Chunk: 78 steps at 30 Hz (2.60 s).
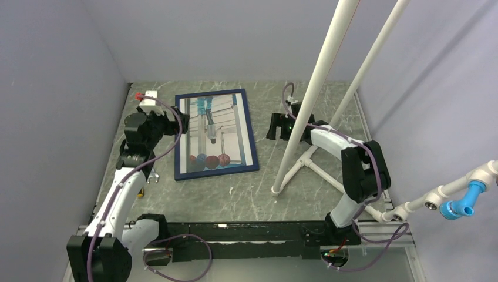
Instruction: Take the photo out of the frame
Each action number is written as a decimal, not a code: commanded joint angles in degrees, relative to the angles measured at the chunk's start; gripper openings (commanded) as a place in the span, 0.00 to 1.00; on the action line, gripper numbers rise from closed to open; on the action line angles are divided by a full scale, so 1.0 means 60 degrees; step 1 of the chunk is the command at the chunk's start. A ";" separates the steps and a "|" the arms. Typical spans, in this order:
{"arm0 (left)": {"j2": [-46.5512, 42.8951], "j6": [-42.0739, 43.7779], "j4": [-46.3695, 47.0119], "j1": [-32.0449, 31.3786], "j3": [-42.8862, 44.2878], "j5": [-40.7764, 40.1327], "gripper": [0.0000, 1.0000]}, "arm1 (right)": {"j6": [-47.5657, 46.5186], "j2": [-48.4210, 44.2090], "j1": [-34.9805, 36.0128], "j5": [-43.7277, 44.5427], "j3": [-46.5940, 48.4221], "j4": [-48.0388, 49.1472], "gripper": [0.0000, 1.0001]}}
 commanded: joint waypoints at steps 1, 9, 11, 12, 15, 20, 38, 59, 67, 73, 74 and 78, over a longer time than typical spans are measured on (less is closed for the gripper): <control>0.0688 -0.0070 -0.0408 -0.0102 0.0715 0.1770 0.95 | 0.0228 0.0565 0.0400 -0.1562 0.0655 0.0443 0.94; 0.1165 0.0098 -0.0319 -0.0740 0.0824 0.1605 0.91 | 0.0657 0.1444 0.1074 -0.1750 0.0953 0.0881 0.78; 0.1123 0.0268 -0.0325 -0.0936 0.0793 0.1516 0.91 | 0.0656 0.1724 0.1252 -0.1804 0.1045 0.0952 0.71; 0.1110 0.0353 -0.0365 -0.1035 0.0807 0.1595 0.91 | 0.0677 0.1834 0.1311 -0.1782 0.1062 0.0977 0.69; 0.1186 0.0772 -0.0594 -0.1396 0.0924 0.1853 0.89 | 0.0693 0.2093 0.1443 -0.1515 0.1046 0.1008 0.63; 0.1559 0.1415 -0.1342 -0.2144 0.1281 0.2036 0.87 | 0.0627 0.2315 0.1509 -0.1563 0.0948 0.1184 0.51; 0.1784 0.3009 -0.2873 -0.4915 0.1557 -0.0745 0.88 | 0.0419 0.2510 0.2360 -0.0239 0.1306 0.0594 0.20; 0.2567 0.1743 -0.1373 -0.9361 -0.0452 -0.5078 0.98 | 0.1792 0.1565 0.2346 -0.1159 0.2018 -0.1149 0.00; 0.4406 0.2658 -0.1426 -1.0426 0.0142 -0.6755 0.97 | 0.2566 0.1543 0.2314 -0.0995 0.2679 -0.2244 0.00; 0.5370 0.2864 -0.1351 -1.0906 0.0517 -0.8294 0.98 | 0.3123 0.1506 0.2272 -0.1612 0.2626 -0.2299 0.00; 0.5557 0.2935 -0.1316 -1.0988 0.0589 -0.8530 0.97 | 0.3271 0.1483 0.2263 -0.1731 0.2564 -0.2212 0.00; 0.6417 0.3192 -0.0987 -1.1368 0.0753 -0.9562 0.95 | 0.3693 0.1451 0.2235 -0.1993 0.2538 -0.2121 0.00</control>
